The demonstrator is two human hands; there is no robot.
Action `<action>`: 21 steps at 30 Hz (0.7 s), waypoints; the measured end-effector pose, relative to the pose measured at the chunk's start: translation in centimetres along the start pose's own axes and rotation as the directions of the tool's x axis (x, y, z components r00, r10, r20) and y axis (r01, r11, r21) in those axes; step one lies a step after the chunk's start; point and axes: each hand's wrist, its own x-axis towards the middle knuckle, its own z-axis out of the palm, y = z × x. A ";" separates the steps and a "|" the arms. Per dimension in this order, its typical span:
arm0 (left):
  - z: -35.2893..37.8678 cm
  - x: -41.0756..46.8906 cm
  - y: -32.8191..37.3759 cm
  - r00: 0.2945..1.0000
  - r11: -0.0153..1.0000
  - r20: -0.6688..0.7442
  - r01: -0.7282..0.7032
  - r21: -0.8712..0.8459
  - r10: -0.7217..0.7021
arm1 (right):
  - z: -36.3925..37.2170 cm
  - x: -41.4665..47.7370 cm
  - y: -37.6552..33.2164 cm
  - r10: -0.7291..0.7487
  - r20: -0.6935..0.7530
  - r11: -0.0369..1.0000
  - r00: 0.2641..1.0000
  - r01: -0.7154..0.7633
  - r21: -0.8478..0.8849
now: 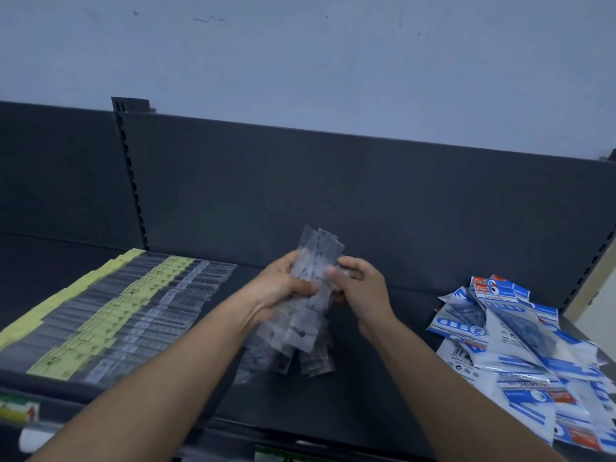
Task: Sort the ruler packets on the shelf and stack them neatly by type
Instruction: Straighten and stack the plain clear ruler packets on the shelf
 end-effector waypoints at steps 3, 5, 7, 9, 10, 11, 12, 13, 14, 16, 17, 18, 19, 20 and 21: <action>-0.3 -0.4 0.0 0.996 0.997 -0.052 0.065 -0.031 -0.067 | -0.8 0.6 -0.1 -0.017 -0.089 0.999 0.996 0.020 0.041; -0.7 -0.5 -0.2 0.987 0.992 -0.104 0.117 -0.050 -0.121 | -1.3 0.9 -0.4 -0.027 -0.134 0.997 0.991 0.035 0.063; -0.9 -0.6 -0.3 0.982 0.987 -0.125 0.131 -0.097 -0.143 | -1.9 1.1 -0.8 -0.033 -0.145 0.997 0.989 0.044 0.070; -0.8 -0.7 -0.3 0.985 0.976 -0.113 0.105 -0.192 -0.128 | -2.3 1.2 -0.9 -0.030 -0.106 0.997 0.994 0.037 0.070; -0.8 -0.7 -0.3 0.987 0.966 -0.107 0.088 -0.242 -0.117 | -2.5 1.2 -0.8 -0.040 -0.085 0.998 0.996 0.044 0.046; -0.7 -0.6 -0.2 0.989 0.960 -0.111 0.068 -0.273 -0.102 | -2.7 1.2 -0.7 -0.055 -0.070 0.998 0.996 0.056 0.015; -0.6 -0.5 -0.1 0.987 0.957 -0.131 0.049 -0.286 -0.089 | -2.8 1.3 -0.5 -0.066 -0.064 0.998 0.996 0.066 -0.002; -0.7 -0.5 0.0 0.985 0.960 -0.155 0.032 -0.279 -0.078 | -3.0 1.3 -0.4 -0.076 -0.061 0.997 0.995 0.076 -0.005; -0.7 -0.4 0.1 0.981 0.965 -0.179 0.018 -0.263 -0.068 | -3.1 1.2 -0.4 -0.082 -0.062 0.997 0.995 0.082 -0.010; -0.7 -0.4 0.4 0.977 0.973 -0.206 0.007 -0.232 -0.056 | -3.4 1.0 -0.5 -0.114 -0.077 0.992 0.991 0.109 -0.064; -0.6 -0.5 0.5 0.975 0.975 -0.213 0.007 -0.221 -0.056 | -3.6 0.7 -0.7 -0.148 -0.093 0.984 0.985 0.138 -0.111; -0.5 -0.5 0.5 0.975 0.977 -0.216 0.007 -0.215 -0.054 | -3.7 0.6 -0.9 -0.189 -0.107 0.972 0.976 0.170 -0.164; -0.3 -0.5 0.5 0.976 0.977 -0.213 0.006 -0.211 -0.052 | -3.7 0.3 -1.1 -0.216 -0.104 0.959 0.971 0.191 -0.212; -0.1 -0.5 0.4 0.977 0.977 -0.208 0.004 -0.212 -0.049 | -3.6 0.1 -1.3 -0.223 -0.085 0.948 0.971 0.196 -0.250; 0.1 -0.6 0.3 0.978 0.978 -0.203 0.005 -0.210 -0.049 | -3.5 -0.1 -1.6 -0.210 -0.061 0.944 0.976 0.187 -0.272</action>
